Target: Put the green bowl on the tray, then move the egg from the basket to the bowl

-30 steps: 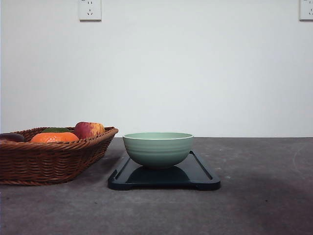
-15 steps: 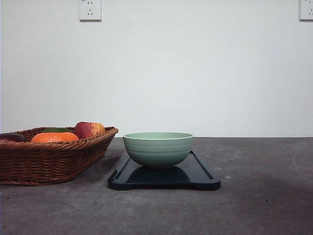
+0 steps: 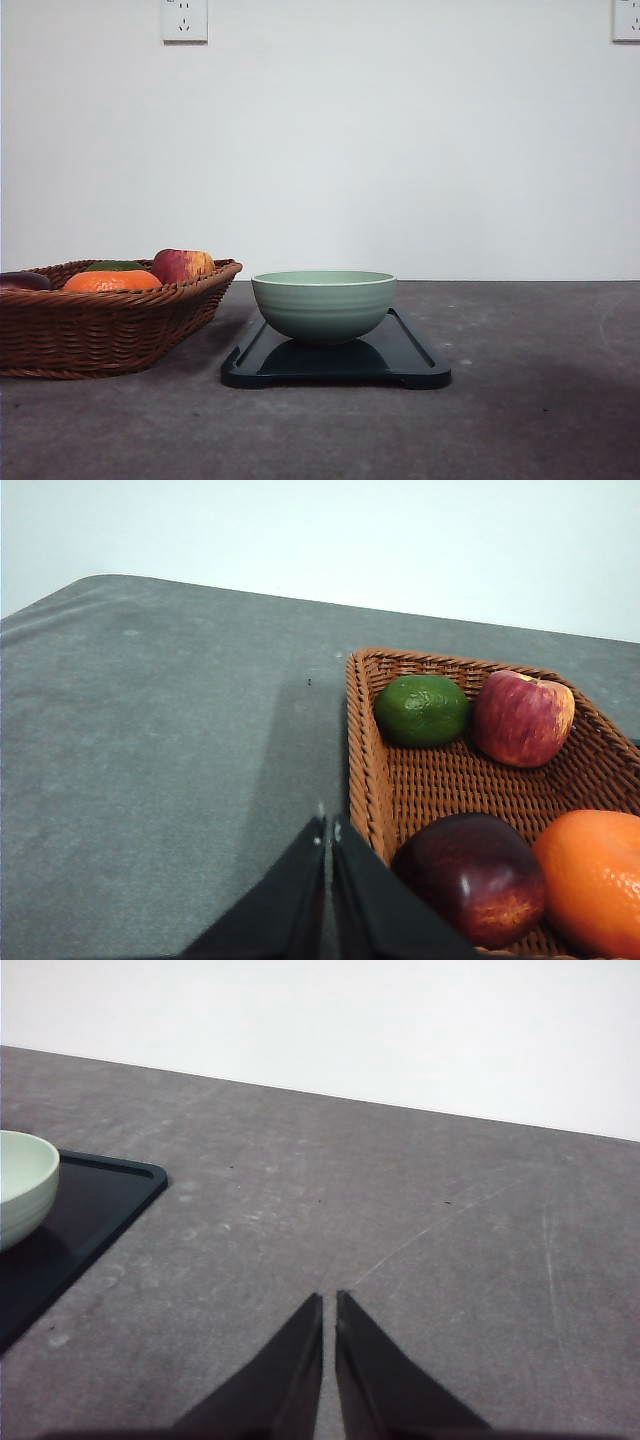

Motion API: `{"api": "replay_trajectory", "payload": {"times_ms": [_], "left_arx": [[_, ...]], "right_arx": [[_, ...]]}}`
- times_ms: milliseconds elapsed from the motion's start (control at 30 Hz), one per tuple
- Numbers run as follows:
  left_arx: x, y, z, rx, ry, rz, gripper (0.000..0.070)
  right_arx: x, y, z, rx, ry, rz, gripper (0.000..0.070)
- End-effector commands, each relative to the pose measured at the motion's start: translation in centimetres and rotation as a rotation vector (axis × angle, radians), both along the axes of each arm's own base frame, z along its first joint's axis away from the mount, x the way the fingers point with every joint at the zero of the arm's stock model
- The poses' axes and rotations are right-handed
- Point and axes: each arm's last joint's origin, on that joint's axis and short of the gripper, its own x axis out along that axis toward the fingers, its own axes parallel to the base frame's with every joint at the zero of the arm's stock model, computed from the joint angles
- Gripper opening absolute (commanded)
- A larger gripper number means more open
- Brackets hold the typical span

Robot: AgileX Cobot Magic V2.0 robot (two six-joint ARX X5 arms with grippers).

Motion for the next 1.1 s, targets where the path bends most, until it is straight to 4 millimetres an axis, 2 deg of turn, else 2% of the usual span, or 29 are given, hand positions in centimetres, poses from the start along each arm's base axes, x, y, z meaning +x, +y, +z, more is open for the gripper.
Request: {"api": "replay_trajectory", "payload": {"times_ms": [0, 1067], "left_arx": [[0.1, 0.02, -0.51, 0.018, 0.007, 0.001, 0.0], [0.1, 0.02, -0.51, 0.018, 0.007, 0.001, 0.0]], "right_arx": [[0.03, -0.02, -0.03, 0.016, -0.005, -0.006, 0.0015], [0.03, -0.02, -0.03, 0.016, -0.005, -0.006, 0.0015]]}}
